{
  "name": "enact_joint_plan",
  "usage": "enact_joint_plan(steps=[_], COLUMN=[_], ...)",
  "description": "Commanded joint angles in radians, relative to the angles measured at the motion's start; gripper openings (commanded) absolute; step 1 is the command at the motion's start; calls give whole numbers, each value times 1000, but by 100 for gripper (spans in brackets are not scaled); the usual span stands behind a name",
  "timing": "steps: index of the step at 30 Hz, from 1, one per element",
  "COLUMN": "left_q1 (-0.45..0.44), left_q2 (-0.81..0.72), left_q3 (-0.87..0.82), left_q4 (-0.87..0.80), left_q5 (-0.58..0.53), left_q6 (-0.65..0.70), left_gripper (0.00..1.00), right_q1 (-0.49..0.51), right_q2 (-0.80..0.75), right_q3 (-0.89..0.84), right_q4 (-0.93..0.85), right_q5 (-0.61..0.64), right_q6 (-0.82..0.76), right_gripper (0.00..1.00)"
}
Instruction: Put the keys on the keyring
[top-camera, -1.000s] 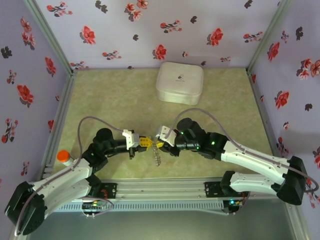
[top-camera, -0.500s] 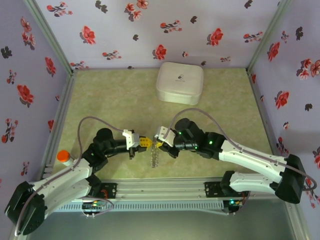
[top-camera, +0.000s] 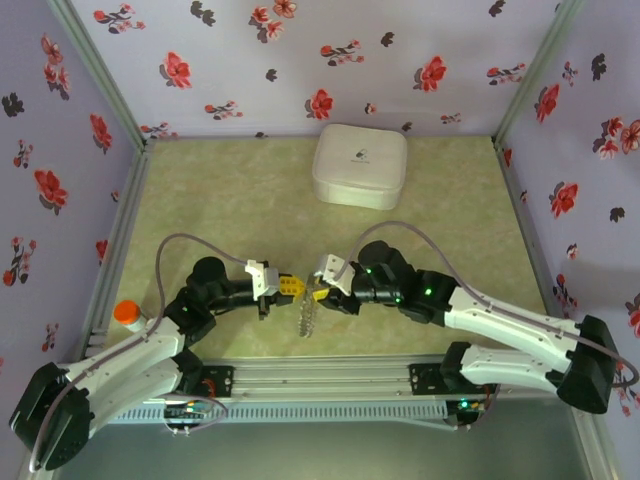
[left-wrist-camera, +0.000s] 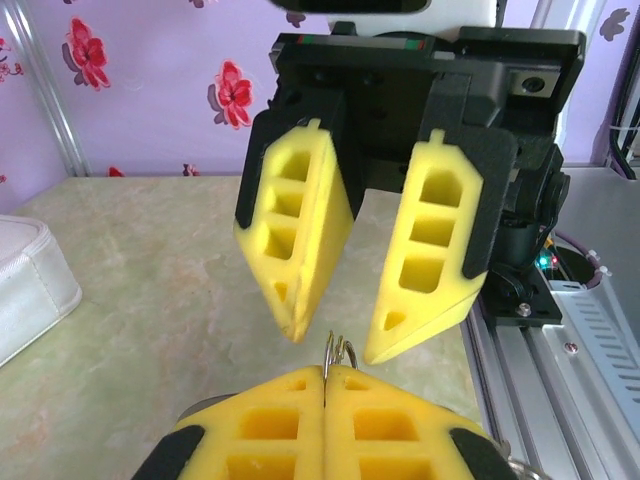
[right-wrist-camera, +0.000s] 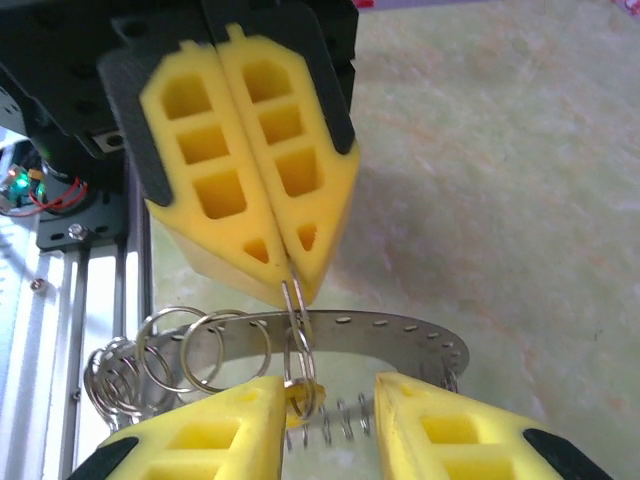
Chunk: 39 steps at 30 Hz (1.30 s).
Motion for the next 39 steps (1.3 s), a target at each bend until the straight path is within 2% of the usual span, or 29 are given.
enact_joint_plan(steps=[1, 10, 14, 16, 19, 20, 21, 22, 25, 30, 33, 39], left_q1=[-6, -6, -6, -6, -7, -9, -10, -11, -12, -26, -42, -49], left_q2=[4, 0, 0, 3, 9, 12, 10, 8, -3, -2, 10, -3], left_q3=[8, 8, 9, 7, 9, 9, 8, 5, 13, 25, 36, 41], left_q4=[61, 64, 67, 70, 66, 59, 47, 31, -22, -93, -152, -194], left_q5=[31, 41, 42, 42, 19, -11, -49, -70, -85, -76, -69, -89], left_q6=[-20, -25, -28, -32, -29, -25, -14, 9, 49, 78, 119, 166], left_gripper=[0, 0, 0, 0, 0, 4, 20, 28, 28, 23, 29, 27], right_q1=[-6, -6, -5, -6, -5, -6, -6, -6, -5, 2, 17, 54], right_q2=[-1, 44, 56, 59, 57, 55, 52, 47, 50, 77, 112, 217], right_q3=[-21, -15, -9, -7, 14, 21, 29, 39, 80, 169, 225, 357], right_q4=[85, 149, 143, 137, 95, 76, 50, 19, -105, -261, -320, -443], right_q5=[-44, -45, -62, -78, -117, -114, -96, -71, 4, 48, 73, 84], right_q6=[8, 27, 27, 25, 13, 9, -5, -21, -78, -141, -182, -250], right_gripper=[31, 25, 13, 0, 0, 0, 0, 0, 0, 0, 0, 0])
